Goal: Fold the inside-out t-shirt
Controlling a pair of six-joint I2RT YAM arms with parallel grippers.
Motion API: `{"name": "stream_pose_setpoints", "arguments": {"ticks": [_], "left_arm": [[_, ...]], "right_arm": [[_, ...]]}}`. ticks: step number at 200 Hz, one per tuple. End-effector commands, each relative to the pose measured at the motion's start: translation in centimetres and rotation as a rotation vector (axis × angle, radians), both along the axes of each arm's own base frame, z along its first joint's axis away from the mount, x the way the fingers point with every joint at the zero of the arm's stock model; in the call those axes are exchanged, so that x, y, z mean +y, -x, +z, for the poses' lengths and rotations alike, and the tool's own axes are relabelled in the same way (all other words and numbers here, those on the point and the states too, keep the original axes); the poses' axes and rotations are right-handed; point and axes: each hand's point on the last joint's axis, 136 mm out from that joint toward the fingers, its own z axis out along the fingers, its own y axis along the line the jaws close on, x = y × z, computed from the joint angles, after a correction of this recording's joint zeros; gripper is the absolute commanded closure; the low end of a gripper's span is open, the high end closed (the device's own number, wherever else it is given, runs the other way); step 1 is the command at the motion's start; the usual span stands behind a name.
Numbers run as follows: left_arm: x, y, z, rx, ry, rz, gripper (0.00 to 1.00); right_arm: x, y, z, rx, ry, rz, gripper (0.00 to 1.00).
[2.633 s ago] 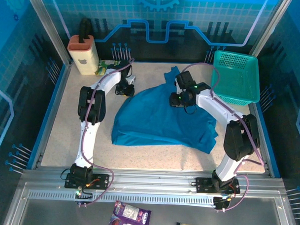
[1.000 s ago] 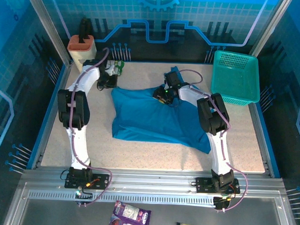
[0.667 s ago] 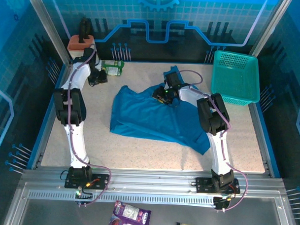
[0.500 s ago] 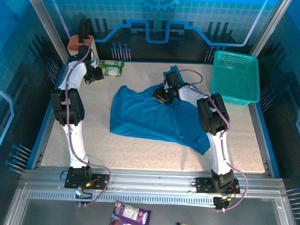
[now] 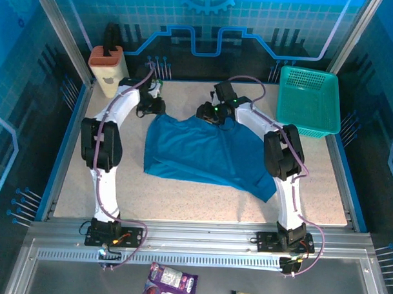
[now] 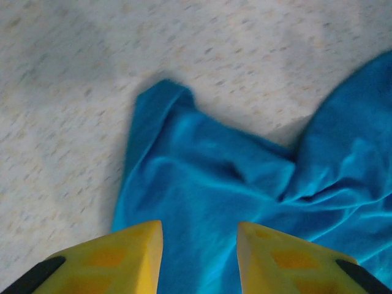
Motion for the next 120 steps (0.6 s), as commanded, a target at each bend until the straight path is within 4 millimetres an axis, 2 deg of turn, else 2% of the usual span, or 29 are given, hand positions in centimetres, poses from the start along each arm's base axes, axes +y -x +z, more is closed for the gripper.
{"name": "stream_pose_setpoints", "arguments": {"ticks": [1, 34, 76, 99, 120], "left_arm": [[0.4, -2.2, -1.7, -0.004, -0.099, -0.068, 0.63], [0.2, -4.1, -4.1, 0.036, -0.185, -0.143, 0.58], [1.1, -5.5, -7.1, 0.056, -0.287, -0.172, 0.59], [1.3, -6.0, -8.1, 0.051, -0.301, -0.178, 0.63], [1.5, -6.2, -8.7, 0.052, -0.317, -0.174, 0.73]], "right_arm": [[1.4, 1.2, 2.0, -0.02, 0.031, 0.101, 0.55], [2.6, 1.8, 0.9, 0.006, 0.067, 0.146, 0.55], [3.2, 2.9, 0.7, 0.01, 0.085, 0.165, 0.55], [3.3, 3.7, 0.1, 0.026, 0.091, 0.172, 0.56], [3.5, 4.4, -0.5, 0.039, 0.094, 0.179, 0.57]]}}
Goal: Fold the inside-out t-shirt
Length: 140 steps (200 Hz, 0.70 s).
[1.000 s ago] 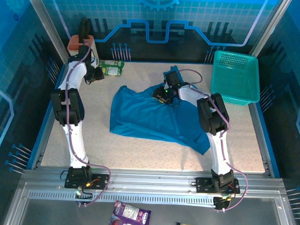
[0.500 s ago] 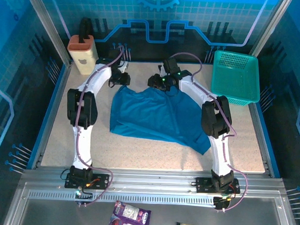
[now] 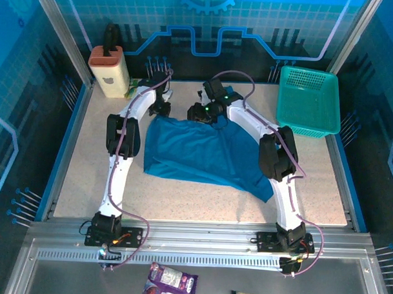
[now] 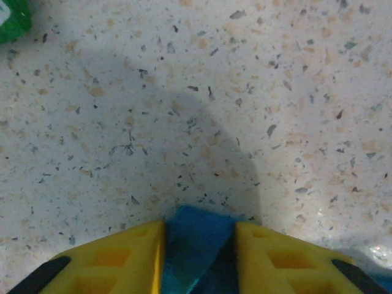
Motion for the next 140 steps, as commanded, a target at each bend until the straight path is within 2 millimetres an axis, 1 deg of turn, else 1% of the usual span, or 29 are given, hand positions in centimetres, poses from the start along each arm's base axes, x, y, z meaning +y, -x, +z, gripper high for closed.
{"name": "stream_pose_setpoints", "arguments": {"ticks": [1, 10, 24, 37, 49, 59, 71, 79, 86, 97, 109, 127, 137, 140], "left_arm": [[0.4, -0.5, 0.3, -0.016, -0.052, -0.021, 0.73], [0.5, -0.6, 0.2, -0.02, -0.059, -0.018, 0.76], [0.8, -0.8, 0.5, -0.03, -0.07, -0.01, 0.76], [0.7, -0.9, 1.1, -0.044, -0.067, -0.011, 0.82], [0.7, -1.1, 2.1, -0.065, -0.063, -0.007, 0.88], [0.8, -1.1, 3.3, -0.086, -0.064, -0.003, 0.91], [0.8, -1.1, 5.2, -0.122, -0.06, 0.002, 0.96], [0.8, -1.0, 6.5, -0.144, -0.053, 0.009, 0.98], [0.8, -0.9, 8.1, -0.172, -0.041, 0.015, 1.0], [0.6, -0.3, 10.0, -0.197, -0.019, 0.022, 1.0], [0.3, 0.8, 11.8, -0.206, 0.017, 0.034, 1.0], [-0.4, 3.2, 13.9, -0.207, 0.083, 0.053, 1.0], [-0.8, 4.8, 14.5, -0.207, 0.118, 0.066, 1.0], [-1.0, 5.4, 14.9, -0.213, 0.132, 0.068, 1.0]], "right_arm": [[0.3, 1.7, -1.3, 0.038, 0.029, 0.027, 0.57], [0.3, 2.1, -1.6, 0.045, 0.032, 0.03, 0.57], [0.4, 2.5, -1.8, 0.05, 0.034, 0.035, 0.57], [0.5, 2.9, -2.0, 0.054, 0.038, 0.039, 0.57], [0.4, 3.0, -2.0, 0.055, 0.04, 0.039, 0.57], [0.4, 3.2, -2.0, 0.054, 0.043, 0.041, 0.57], [0.2, 3.2, -1.7, 0.047, 0.045, 0.04, 0.58], [0.1, 3.2, -1.5, 0.041, 0.05, 0.037, 0.58], [-0.1, 3.3, -1.5, 0.039, 0.056, 0.032, 0.58], [-0.5, 3.2, -1.1, 0.026, 0.06, 0.022, 0.58], [-1.0, 3.2, -1.0, 0.021, 0.065, 0.007, 0.59], [-2.1, 3.1, -0.8, 0.014, 0.073, -0.022, 0.59], [-2.8, 3.0, -0.7, 0.009, 0.074, -0.042, 0.59], [-3.0, 3.0, -0.7, 0.009, 0.074, -0.048, 0.59]]}}
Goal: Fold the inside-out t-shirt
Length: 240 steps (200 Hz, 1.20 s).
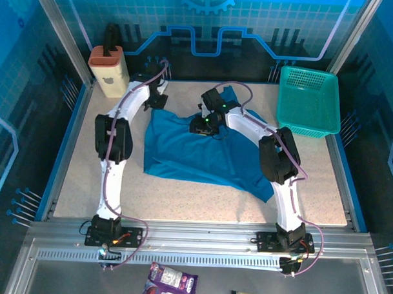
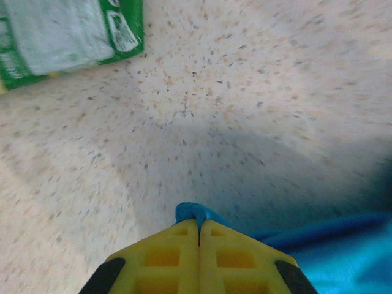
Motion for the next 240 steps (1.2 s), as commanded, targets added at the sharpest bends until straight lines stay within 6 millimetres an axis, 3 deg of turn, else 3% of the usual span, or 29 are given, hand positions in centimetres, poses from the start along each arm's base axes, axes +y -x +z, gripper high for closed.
{"name": "stream_pose_setpoints", "arguments": {"ticks": [1, 11, 44, 76, 92, 105, 122, 144, 203, 240], "left_arm": [[-1.7, 3.2, 5.6, -0.08, 0.126, 0.022, 1.0], [-2.1, 5.2, 6.4, -0.09, 0.173, 0.034, 1.0], [-4.5, 13.3, 5.8, -0.062, 0.321, 0.063, 1.0], [-9.8, 21.6, 2.2, 0.018, 0.512, 0.049, 0.96], [-13.3, 25.3, 0.5, 0.088, 0.639, 0.007, 0.87], [-14.7, 27.3, -0.4, 0.131, 0.679, -0.005, 0.77], [-13.9, 27.9, -0.6, 0.117, 0.646, 0.027, 0.68], [-10.9, 27.3, -0.3, 0.071, 0.519, 0.099, 0.61], [-6.6, 24.6, -1.9, 0.121, 0.494, 0.216, 0.65], [-4.6, 23.0, -2.8, 0.127, 0.533, 0.277, 0.65]], "right_arm": [[-1.9, -0.6, 2.2, -0.057, -0.002, -0.052, 0.59], [-2.6, -0.7, 2.2, -0.06, -0.009, -0.073, 0.59], [-5.2, -1.3, 2.1, -0.064, -0.045, -0.136, 0.61], [-6.5, -1.5, 1.7, -0.053, -0.048, -0.15, 0.61], [-6.6, -1.3, 1.6, -0.047, -0.044, -0.141, 0.61], [-6.3, -0.9, 1.7, -0.039, -0.054, -0.124, 0.61], [-5.0, 0.3, 1.9, -0.032, -0.073, -0.062, 0.61], [-2.5, 2.7, 2.3, -0.019, -0.108, 0.055, 0.63], [5.5, 11.7, 1.6, 0.107, -0.225, 0.361, 0.69], [7.3, 13.6, -0.8, 0.185, -0.2, 0.398, 0.69]]}}
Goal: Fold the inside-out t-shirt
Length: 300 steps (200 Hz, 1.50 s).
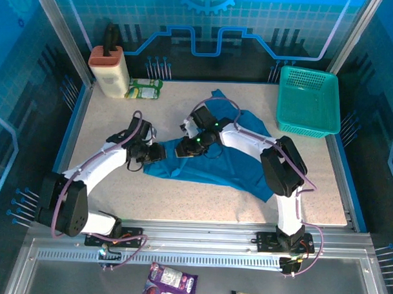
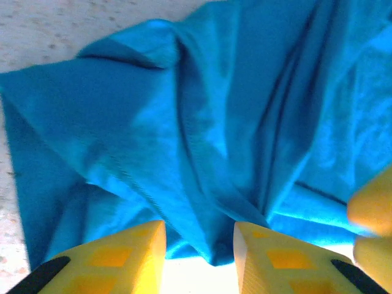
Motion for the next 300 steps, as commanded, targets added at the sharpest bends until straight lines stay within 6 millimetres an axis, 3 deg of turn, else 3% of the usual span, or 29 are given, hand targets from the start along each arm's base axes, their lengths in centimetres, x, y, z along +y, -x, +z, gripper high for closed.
{"name": "stream_pose_setpoints", "arguments": {"ticks": [1, 43, 70, 109, 199, 233, 267, 274, 300], "left_arm": [[0.6, -0.8, -0.3, 0.01, 0.027, -0.008, 0.65], [1.9, -2.6, -1.7, 0.02, 0.017, 0.019, 0.71], [1.8, -2.9, -3.1, 0.052, 0.02, 0.009, 0.75], [1.9, -2.6, -4.2, 0.075, 0.015, 0.008, 0.75], [1.9, -2.5, -4.4, 0.076, 0.013, 0.01, 0.75], [1.9, -2.5, -4.5, 0.08, 0.013, 0.009, 0.75], [2.1, -2.5, -4.8, 0.084, 0.004, 0.009, 0.75], [2.3, -2.5, -5.0, 0.088, -0.003, 0.013, 0.75], [3.2, -2.8, -6.2, 0.115, -0.01, 0.035, 0.76]], "right_arm": [[0.5, 1.2, -1.9, 0.082, 0.016, 0.037, 0.69], [0.2, 2.2, -4.9, 0.156, 0.1, 0.034, 0.64], [0.7, 3.1, -5.3, 0.196, 0.088, 0.05, 0.64], [1.8, 3.9, -4.6, 0.25, -0.001, 0.046, 0.66], [3.6, 4.3, -2.0, 0.306, -0.196, -0.002, 0.74], [3.5, 3.8, -2.5, 0.3, -0.185, -0.033, 0.8], [3.2, 3.5, -2.9, 0.282, -0.141, -0.053, 0.96], [2.9, 3.5, -3.0, 0.267, -0.114, -0.058, 1.0], [0.9, 3.3, -3.3, 0.15, 0.105, -0.076, 1.0]]}}
